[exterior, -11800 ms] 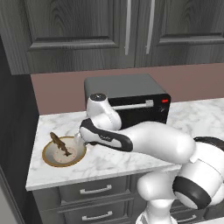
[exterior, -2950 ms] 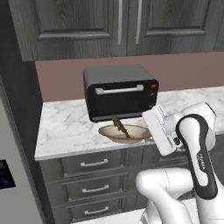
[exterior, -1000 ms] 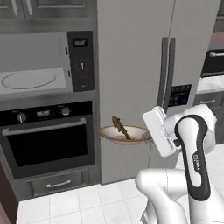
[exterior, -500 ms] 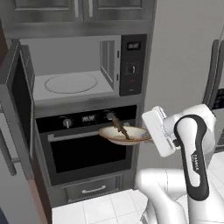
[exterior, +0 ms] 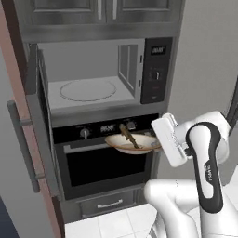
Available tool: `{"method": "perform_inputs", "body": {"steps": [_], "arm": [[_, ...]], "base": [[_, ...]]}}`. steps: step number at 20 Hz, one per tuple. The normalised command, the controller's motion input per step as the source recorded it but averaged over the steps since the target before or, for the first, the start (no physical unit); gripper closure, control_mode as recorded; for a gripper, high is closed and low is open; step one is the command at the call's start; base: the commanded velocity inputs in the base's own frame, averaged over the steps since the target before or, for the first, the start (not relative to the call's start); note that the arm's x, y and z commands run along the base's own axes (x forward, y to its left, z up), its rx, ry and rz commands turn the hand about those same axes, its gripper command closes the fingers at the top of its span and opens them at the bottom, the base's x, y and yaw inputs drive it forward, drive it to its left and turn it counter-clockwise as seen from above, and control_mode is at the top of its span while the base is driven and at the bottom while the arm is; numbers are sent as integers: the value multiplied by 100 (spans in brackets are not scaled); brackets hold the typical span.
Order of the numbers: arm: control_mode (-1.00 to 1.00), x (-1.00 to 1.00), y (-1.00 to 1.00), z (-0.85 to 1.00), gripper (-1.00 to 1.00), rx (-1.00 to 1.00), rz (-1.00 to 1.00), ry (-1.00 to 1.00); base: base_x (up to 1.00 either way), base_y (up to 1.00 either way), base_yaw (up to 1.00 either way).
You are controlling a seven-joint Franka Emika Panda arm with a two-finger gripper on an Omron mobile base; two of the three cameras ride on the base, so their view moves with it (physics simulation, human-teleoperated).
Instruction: Remove the kiwi from the bowl and place it on the small plate. Then place the bowl with only the fish in the microwave, close the door, and press the start button to microwave the fish.
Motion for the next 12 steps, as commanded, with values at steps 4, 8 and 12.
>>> {"method": "perform_inputs", "body": {"steps": [4,8,12], "arm": [[100,0,0,0,100,0,0,0],[100,0,0,0,100,0,0,0],[-100,0,0,0,100,0,0,-1]], "base": [[38,49,0],[46,22,0],[18,2,0]]}}
